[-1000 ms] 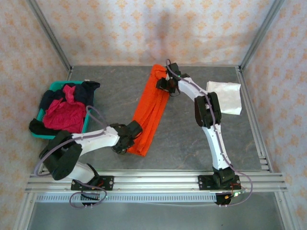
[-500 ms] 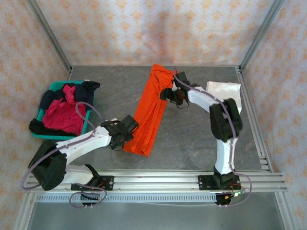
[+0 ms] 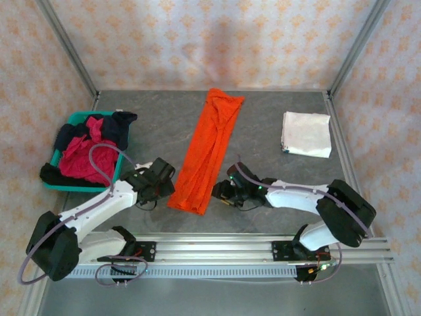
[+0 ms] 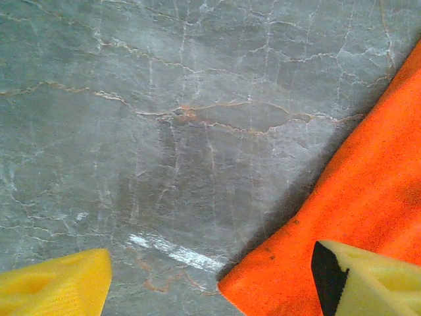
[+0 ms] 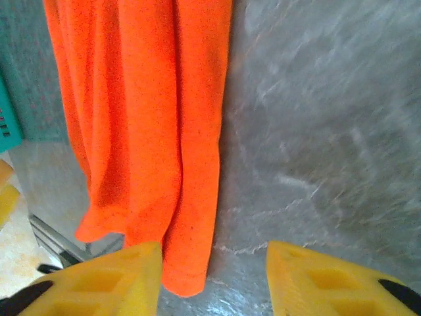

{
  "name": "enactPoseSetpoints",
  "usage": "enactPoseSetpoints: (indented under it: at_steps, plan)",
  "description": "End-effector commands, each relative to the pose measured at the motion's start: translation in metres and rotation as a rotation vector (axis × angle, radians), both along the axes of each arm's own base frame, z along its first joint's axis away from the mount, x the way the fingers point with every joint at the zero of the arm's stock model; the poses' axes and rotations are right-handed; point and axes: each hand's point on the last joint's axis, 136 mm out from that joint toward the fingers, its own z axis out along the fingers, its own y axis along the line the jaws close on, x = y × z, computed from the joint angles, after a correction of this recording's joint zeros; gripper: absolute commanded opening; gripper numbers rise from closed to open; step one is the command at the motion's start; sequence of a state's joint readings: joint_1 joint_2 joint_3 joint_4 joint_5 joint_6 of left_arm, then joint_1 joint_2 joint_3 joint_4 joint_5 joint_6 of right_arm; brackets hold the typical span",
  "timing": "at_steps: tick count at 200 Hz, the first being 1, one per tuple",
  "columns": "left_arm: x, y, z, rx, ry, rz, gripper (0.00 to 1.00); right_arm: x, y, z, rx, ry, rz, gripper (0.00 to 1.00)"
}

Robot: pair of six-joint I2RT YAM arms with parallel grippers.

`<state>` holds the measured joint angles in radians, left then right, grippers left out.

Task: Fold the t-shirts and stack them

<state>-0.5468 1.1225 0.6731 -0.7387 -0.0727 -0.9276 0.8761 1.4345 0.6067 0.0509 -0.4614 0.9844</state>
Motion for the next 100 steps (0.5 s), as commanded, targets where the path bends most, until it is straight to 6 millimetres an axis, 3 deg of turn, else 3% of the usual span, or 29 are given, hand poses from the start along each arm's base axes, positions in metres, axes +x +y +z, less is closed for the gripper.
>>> enactPoseSetpoints:
  at_steps: [1,14,41,68,100]
  plan:
    - [0.0,0.004,0.001,0.007,-0.02,-0.023,0.81,0.008,0.031,0.012,0.121,-0.03,-0.068,0.35]
    - [0.0,0.004,0.001,-0.002,-0.021,-0.023,0.81,0.0,0.047,0.005,0.134,-0.01,-0.041,0.3]
    - [-0.005,0.003,0.0,-0.022,-0.019,-0.016,0.81,-0.012,0.067,-0.01,0.166,0.036,-0.029,0.3]
    - [-0.012,0.006,-0.002,-0.046,-0.035,0.0,0.81,-0.013,0.059,-0.017,0.148,0.042,-0.055,0.26]
    - [-0.019,0.002,-0.008,-0.1,-0.047,0.0,0.8,-0.013,0.05,-0.013,0.114,0.023,-0.042,0.01]
